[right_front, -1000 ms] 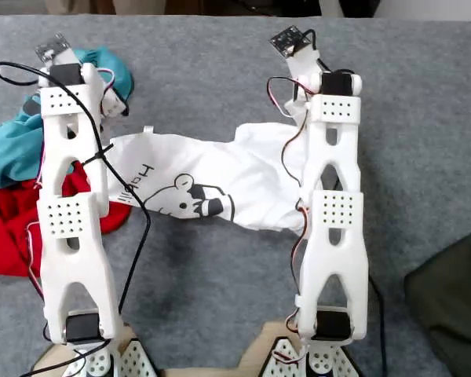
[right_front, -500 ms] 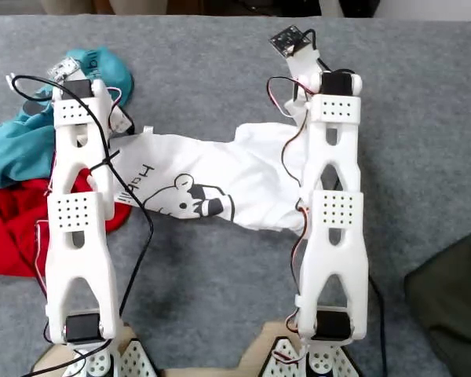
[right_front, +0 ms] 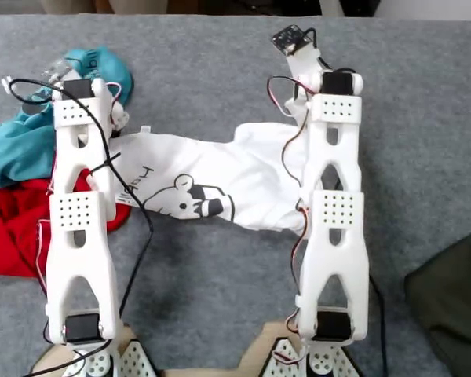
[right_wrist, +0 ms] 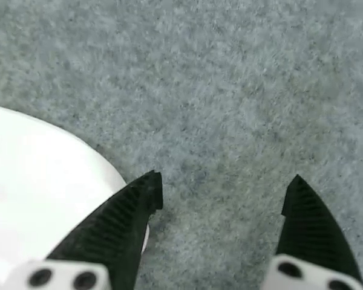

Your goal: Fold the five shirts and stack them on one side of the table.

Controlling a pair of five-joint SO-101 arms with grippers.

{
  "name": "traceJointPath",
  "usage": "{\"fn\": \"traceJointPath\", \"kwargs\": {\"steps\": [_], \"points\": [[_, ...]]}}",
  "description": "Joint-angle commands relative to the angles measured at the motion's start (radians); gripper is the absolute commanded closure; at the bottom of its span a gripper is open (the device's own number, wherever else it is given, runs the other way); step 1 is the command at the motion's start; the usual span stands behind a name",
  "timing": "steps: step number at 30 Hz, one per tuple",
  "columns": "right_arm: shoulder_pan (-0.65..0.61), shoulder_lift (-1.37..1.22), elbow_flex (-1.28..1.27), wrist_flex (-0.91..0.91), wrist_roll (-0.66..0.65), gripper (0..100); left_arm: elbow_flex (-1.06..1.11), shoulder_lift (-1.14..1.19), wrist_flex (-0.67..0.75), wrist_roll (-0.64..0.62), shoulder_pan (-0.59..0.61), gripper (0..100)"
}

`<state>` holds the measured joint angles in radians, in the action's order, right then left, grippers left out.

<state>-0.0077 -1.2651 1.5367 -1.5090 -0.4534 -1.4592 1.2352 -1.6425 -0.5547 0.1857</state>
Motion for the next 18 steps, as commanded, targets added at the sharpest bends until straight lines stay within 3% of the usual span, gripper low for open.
{"fn": "traceJointPath", "kwargs": {"steps": [1, 10, 18], "points": [[0.018, 0.004, 0.067, -0.005, 0.005, 67.7, -0.206, -0.021, -0.064, -0.032, -0.006, 98], [0.038, 0.010, 0.073, -0.005, 0.012, 67.7, -0.215, -0.263, -0.103, -0.031, -0.064, 98], [-0.044, -0.002, 0.030, 0.002, 0.152, 67.7, -0.198, -0.394, -0.117, 0.015, -0.080, 98]]}}
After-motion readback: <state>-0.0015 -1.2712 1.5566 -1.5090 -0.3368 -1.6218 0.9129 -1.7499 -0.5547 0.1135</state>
